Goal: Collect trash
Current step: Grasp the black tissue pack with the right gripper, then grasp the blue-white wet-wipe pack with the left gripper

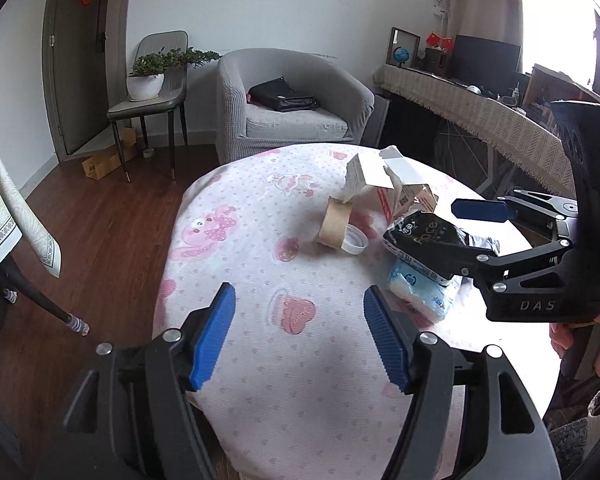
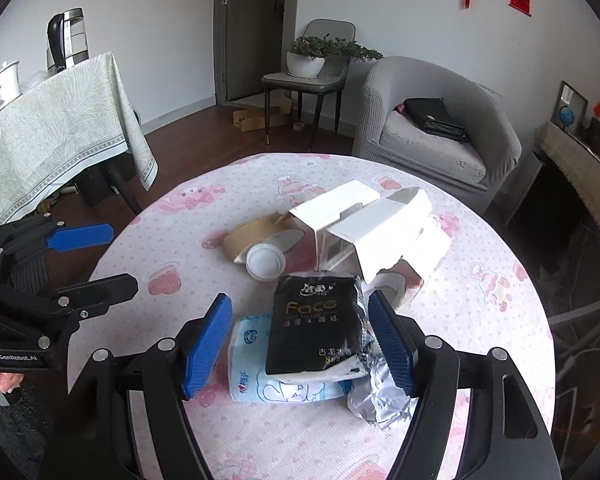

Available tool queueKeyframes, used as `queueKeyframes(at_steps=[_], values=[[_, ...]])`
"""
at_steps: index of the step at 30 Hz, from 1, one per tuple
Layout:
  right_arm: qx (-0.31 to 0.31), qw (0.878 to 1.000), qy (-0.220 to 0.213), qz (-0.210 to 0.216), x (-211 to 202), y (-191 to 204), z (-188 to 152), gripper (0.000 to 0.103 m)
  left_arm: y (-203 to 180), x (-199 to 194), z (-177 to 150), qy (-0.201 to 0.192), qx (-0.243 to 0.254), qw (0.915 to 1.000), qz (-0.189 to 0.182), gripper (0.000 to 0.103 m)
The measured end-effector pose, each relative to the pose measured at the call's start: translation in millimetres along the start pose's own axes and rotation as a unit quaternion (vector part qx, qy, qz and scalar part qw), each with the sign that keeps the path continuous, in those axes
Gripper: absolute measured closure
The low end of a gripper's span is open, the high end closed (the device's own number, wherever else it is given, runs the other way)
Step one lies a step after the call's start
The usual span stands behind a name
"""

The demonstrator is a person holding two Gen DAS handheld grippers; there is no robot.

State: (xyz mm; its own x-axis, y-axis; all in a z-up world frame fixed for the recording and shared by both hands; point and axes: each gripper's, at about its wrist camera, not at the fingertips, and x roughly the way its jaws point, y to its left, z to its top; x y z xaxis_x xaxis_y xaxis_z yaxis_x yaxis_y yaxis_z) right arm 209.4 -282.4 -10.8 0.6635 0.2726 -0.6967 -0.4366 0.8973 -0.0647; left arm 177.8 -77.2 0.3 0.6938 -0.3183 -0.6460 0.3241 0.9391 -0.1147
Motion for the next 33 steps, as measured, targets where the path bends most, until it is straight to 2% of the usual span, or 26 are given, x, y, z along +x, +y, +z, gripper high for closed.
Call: queueKeyframes(at_steps=[7,12,16,21,26,30,33], values=[[-0.003,1.000,0.021,-0.008,15.7,-4.1,-12.7,0.032,-17.9,6.6,-1.5,0.003,0.017,0.9997,-0.016,0.028],[-0.006,1.000,0.018,-0.012,17.1,-6.9,-14.1,0.048,-26.4,7.3,-1.2,-0.002,0.030,0.9989,-0.035,0.025],[0.000,1.000,0.011,-0.011,12.6,-13.8,-15.1,0.052,-32.9,7.0,-1.4,-0.007,0.051,0.9975,-0.048,0.022],[0.059,0.997,-0.010,0.047,-2.7,-36.8,-18.1,0.052,-46.2,10.8,-3.0,-0.006,0.082,0.9940,-0.073,0.019],[0.108,0.988,-0.036,0.101,-24.5,-56.1,-22.5,0.052,-67.5,25.5,-7.2,0.022,0.124,0.9873,-0.097,0.019],[0.127,0.982,-0.056,0.126,-43.2,-69.1,-23.6,0.052,-73.2,40.6,-6.7,0.041,0.138,0.9850,-0.095,0.019],[0.137,0.980,-0.067,0.131,-55.9,-79.6,-27.5,0.051,-72.0,53.5,-5.1,0.062,0.135,0.9832,-0.106,0.019]])
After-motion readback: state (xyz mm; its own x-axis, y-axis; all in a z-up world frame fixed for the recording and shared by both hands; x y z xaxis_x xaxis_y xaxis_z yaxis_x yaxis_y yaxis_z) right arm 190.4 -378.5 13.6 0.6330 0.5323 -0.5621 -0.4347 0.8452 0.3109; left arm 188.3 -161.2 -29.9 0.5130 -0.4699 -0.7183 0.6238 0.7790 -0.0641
